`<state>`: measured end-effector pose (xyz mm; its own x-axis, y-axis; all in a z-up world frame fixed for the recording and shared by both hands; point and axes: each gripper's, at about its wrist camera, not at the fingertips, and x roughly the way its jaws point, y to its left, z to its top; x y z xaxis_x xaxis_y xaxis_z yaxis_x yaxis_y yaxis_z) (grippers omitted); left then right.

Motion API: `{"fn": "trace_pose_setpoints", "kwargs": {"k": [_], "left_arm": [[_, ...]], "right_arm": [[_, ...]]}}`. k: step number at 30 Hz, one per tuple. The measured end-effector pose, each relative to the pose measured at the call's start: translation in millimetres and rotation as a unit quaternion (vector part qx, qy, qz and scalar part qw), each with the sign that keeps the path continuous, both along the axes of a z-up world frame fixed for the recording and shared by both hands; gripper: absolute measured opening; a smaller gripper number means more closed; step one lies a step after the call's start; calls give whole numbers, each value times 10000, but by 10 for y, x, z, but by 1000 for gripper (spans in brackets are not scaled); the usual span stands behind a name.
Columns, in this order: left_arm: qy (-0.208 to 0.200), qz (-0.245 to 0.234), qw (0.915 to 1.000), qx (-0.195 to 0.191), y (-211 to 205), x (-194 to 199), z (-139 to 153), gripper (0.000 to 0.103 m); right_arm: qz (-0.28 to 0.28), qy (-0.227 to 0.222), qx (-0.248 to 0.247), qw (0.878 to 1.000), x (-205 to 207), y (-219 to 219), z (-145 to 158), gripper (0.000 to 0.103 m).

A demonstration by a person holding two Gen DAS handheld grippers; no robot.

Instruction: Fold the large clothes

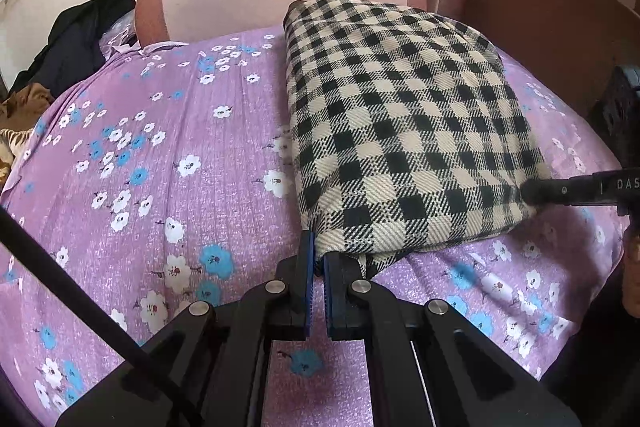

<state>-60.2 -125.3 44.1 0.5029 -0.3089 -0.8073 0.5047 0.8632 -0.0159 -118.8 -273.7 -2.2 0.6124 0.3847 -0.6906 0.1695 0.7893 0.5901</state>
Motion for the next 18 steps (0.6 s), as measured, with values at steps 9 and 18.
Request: {"fn": "trace_pose_setpoints", "kwargs": {"k": [9,18], "left_arm": [[-176,-286,9994,-21,266,-203,272,17],[-225,-238,9971,-690,142,238,738,40]], "right_arm": [[7,-692,-143,9975,-97,-88,429,11],[-1307,-1092,-431,9845,372,-613,744,36]]}}
